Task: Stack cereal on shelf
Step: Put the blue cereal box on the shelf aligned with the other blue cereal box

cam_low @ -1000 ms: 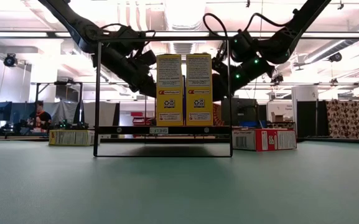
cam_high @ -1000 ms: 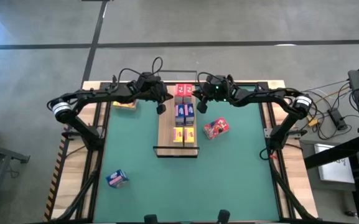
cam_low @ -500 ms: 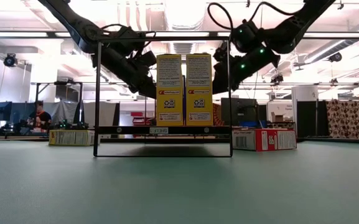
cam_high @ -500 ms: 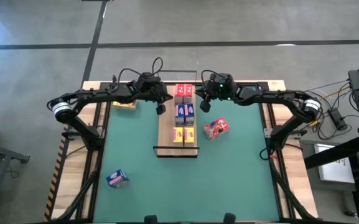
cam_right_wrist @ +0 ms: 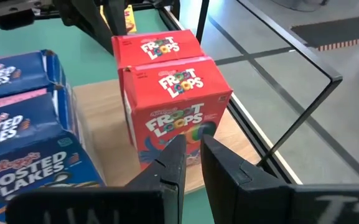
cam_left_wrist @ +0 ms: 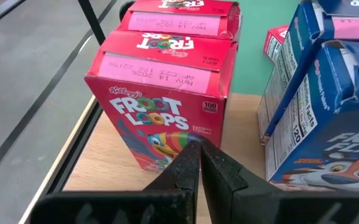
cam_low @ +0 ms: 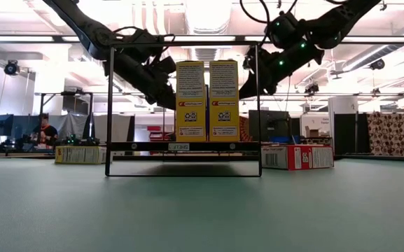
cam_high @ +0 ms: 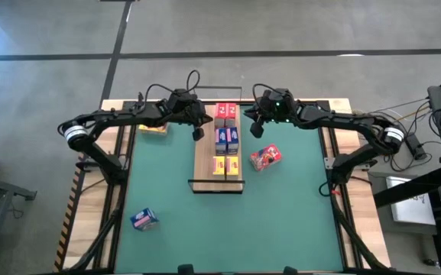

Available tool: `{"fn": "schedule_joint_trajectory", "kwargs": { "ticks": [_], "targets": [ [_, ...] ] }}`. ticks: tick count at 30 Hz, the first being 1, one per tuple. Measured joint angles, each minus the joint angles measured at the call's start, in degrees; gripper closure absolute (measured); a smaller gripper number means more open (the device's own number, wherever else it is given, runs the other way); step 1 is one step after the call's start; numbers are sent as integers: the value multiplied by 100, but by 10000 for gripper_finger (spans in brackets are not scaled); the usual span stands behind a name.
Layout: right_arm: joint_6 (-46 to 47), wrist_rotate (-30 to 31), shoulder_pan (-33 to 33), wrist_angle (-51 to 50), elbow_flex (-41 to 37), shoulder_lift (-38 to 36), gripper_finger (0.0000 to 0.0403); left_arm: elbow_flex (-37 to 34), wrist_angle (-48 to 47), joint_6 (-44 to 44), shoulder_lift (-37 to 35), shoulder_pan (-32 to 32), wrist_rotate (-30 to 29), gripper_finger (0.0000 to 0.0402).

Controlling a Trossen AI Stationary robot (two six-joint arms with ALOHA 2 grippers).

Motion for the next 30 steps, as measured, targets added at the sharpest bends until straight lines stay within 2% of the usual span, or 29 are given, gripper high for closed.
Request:
{"fn": "schedule_joint_trajectory", "kwargs": {
  "ticks": [21, 28, 30],
  "targets": [
    [114, -4, 184, -118, -7, -23, 365, -3, 214, -103, 0, -87, 2, 401],
    [332, -69, 441, -805, -18, -21, 365, -7, -236, -44, -100, -90, 3, 401],
    [374, -270, 556, -875, -31, -15, 365, -7, -373, -33, -145, -96, 2, 401]
  ]
}}
